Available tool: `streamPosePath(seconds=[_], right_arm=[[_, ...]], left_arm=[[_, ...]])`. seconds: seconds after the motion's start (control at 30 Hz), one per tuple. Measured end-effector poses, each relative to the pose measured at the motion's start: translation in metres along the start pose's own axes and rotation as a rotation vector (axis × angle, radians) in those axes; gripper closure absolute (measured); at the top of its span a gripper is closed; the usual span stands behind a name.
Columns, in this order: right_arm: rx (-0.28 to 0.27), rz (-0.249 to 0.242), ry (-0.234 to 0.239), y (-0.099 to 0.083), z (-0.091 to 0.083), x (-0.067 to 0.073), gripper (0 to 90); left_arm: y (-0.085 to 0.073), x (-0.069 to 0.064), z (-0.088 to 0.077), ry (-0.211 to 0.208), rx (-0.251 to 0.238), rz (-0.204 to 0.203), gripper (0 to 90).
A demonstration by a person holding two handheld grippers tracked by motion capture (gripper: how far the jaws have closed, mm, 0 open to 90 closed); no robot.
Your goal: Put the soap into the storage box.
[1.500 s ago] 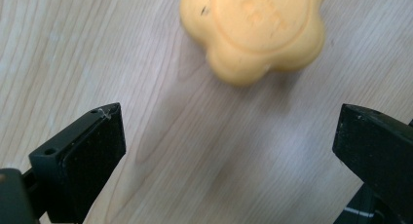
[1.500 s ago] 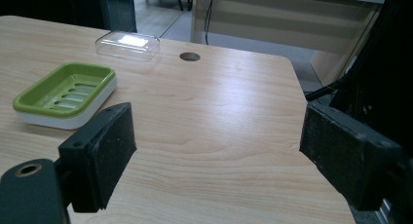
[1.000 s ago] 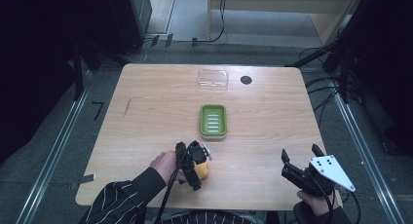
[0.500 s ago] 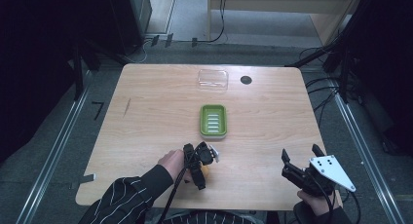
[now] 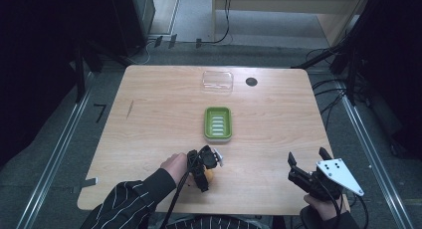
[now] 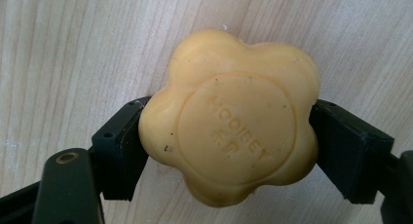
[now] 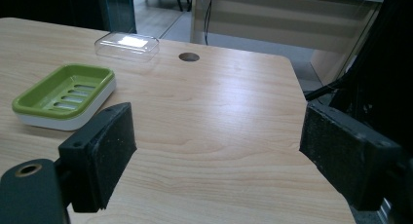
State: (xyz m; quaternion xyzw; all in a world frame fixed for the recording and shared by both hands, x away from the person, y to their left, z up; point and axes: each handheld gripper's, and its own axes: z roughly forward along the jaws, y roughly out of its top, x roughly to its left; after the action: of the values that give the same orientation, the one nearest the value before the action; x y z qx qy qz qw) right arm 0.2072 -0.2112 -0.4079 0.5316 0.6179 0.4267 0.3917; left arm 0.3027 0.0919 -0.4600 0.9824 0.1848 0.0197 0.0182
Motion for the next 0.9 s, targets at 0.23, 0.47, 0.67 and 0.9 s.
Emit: streamPosePath(seconds=[0.23,0.47,0.67,0.9], right_arm=[[0.0,0.002,-0.001,0.0,-0.0002,0.0001,13.7],[-0.002,0.002,0.0,0.0,-0.0003,-0.0003,13.7],[-0.001,0.003,0.001,-0.0001,-0.0002,-0.0002,13.7],[-0.001,0.004,0.0,-0.0001,-0.0003,-0.0002,13.7]], left_arm=[[-0.0042,0.0012,-0.0011,0.002,-0.04,-0.012,26.5],[-0.0058,0.0013,-0.0015,0.001,-0.049,-0.014,27.0],[-0.0059,0.0004,-0.002,0.009,-0.052,-0.015,27.1],[-0.0065,-0.0003,-0.0043,0.019,-0.057,-0.014,27.2]])
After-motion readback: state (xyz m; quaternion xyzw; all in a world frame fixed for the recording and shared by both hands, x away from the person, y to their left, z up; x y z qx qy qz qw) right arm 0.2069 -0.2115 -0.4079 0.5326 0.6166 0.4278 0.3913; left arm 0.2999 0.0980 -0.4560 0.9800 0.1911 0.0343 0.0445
